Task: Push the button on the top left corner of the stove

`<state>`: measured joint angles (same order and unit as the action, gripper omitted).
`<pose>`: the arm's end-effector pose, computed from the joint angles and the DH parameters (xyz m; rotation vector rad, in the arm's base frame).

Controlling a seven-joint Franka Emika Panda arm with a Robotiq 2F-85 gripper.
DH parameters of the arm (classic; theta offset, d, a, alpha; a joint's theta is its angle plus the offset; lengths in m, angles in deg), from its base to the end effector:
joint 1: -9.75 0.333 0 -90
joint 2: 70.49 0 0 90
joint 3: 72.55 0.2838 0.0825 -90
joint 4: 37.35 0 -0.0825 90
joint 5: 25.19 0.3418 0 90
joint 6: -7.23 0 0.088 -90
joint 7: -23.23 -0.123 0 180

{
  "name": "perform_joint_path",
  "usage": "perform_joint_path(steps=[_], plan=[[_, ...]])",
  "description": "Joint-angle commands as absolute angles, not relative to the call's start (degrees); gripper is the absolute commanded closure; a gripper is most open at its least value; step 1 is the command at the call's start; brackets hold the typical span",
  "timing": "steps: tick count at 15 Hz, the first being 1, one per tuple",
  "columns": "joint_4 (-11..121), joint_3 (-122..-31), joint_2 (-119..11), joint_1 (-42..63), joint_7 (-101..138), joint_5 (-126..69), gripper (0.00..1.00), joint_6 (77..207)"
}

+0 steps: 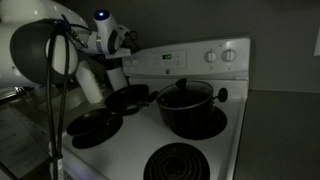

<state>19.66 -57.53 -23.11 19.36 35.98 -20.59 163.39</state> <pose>0.7289 0.2345 0.4627 -2.5124 -0.5315 -1.2437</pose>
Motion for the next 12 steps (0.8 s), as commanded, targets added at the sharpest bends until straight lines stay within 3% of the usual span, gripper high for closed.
perform_joint_path(steps=[1, 6, 12], plan=[[14.5, -52.7, -19.8, 17.6, 41.0, -18.4, 1.0, 160.8], [12.1, -48.1, -18.0, 16.5, 42.7, -18.0, 1.0, 157.0], [11.2, -53.9, -18.4, 18.1, 35.5, -21.3, 1.0, 154.9]])
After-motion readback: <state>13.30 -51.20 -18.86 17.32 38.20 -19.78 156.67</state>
